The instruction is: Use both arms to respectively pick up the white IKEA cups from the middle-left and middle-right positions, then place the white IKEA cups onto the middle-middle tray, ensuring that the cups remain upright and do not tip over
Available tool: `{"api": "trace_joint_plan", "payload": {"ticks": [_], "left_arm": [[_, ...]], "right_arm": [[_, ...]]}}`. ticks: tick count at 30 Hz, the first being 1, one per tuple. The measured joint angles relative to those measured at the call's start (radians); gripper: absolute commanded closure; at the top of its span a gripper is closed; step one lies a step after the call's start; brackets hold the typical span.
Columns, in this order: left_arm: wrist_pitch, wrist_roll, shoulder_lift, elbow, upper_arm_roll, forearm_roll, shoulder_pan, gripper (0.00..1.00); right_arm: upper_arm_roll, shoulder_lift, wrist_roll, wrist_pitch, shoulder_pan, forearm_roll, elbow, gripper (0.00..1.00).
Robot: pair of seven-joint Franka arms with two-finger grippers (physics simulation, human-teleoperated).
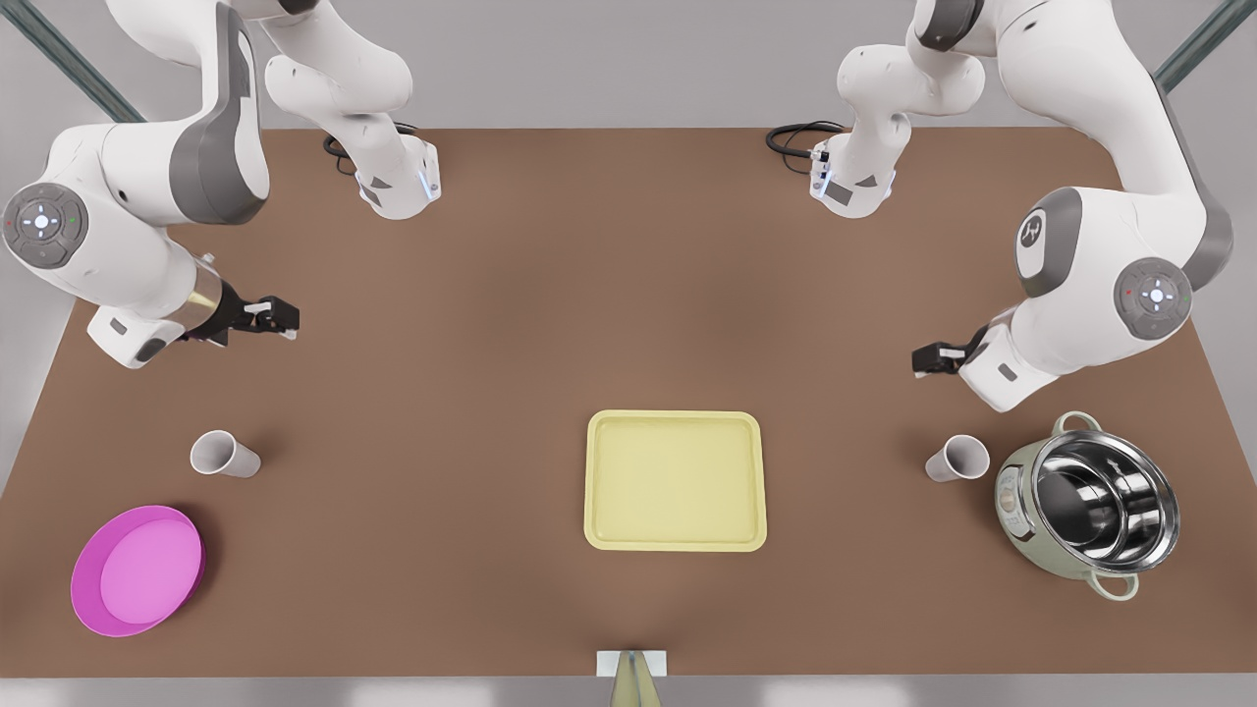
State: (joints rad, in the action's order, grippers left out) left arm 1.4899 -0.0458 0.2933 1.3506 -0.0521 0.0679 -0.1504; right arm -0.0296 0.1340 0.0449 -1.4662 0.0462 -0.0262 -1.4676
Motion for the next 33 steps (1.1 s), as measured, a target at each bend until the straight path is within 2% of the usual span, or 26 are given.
{"api": "trace_joint_plan", "payload": {"ticks": [3, 6, 8, 13, 18, 25, 33], "left_arm": [[0.014, 0.0, 0.016, -0.001, -0.032, 0.001, -0.003, 0.0], [0.062, 0.005, 0.126, 0.0, -0.068, -0.002, 0.078, 0.0], [0.112, 0.009, 0.194, 0.001, -0.073, -0.003, 0.125, 0.0], [0.293, 0.027, 0.305, 0.049, -0.068, 0.001, 0.141, 0.0], [0.422, 0.049, 0.317, 0.125, -0.063, -0.001, 0.109, 0.0], [0.513, 0.071, 0.327, 0.202, -0.063, 0.0, 0.106, 0.0], [0.545, 0.087, 0.381, 0.219, -0.063, 0.002, 0.106, 0.01]], "right_arm": [[0.0, 0.004, 0.001, -0.006, -0.001, 0.001, 0.002, 0.0], [0.004, 0.021, 0.003, -0.012, -0.007, -0.002, -0.002, 0.0], [0.005, 0.084, 0.014, -0.03, -0.053, -0.018, -0.009, 0.0], [0.006, 0.357, 0.07, -0.158, -0.318, -0.063, 0.066, 0.0], [0.004, 0.51, 0.14, -0.337, -0.409, -0.051, 0.077, 0.0], [0.005, 0.572, 0.221, -0.521, -0.439, -0.043, 0.068, 0.0], [0.003, 0.574, 0.279, -0.584, -0.451, -0.005, -0.002, 0.0]]}}
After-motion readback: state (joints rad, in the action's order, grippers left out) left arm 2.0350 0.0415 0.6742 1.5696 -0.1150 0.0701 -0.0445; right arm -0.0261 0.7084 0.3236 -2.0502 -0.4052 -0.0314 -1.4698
